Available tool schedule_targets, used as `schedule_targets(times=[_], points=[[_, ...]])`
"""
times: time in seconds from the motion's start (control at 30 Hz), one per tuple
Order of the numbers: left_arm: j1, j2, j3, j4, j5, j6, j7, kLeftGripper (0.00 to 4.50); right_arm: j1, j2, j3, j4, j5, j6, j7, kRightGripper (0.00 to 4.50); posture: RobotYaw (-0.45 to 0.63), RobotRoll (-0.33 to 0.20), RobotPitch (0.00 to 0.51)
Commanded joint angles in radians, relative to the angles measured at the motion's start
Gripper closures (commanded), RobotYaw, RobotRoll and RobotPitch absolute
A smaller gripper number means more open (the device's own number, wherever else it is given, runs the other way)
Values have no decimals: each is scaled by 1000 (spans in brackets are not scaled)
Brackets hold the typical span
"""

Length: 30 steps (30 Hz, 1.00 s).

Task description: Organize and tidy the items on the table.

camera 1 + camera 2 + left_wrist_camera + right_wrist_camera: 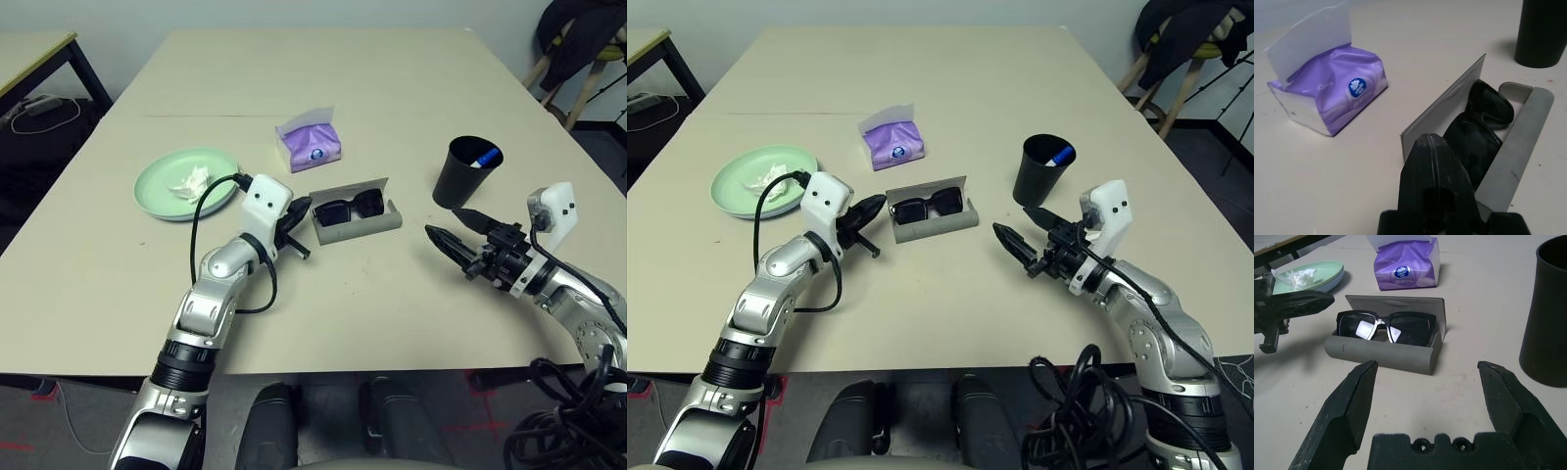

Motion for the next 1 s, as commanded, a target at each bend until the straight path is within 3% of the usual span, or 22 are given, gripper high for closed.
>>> schedule_targets(times=[0.03, 0.4, 1.0], points=[[-12, -3, -12, 16, 8, 13, -15, 4450, 22, -13, 31, 2, -48, -68, 21, 0, -72, 0, 85], [-7, 4, -5, 4, 4, 62, -24, 4450, 47, -17, 104, 54, -138, -213, 72, 0, -65, 0, 95], [11, -11, -26, 45, 61, 41, 5, 4450, 38, -25, 106, 55, -135, -212, 82, 0, -68, 0, 118]])
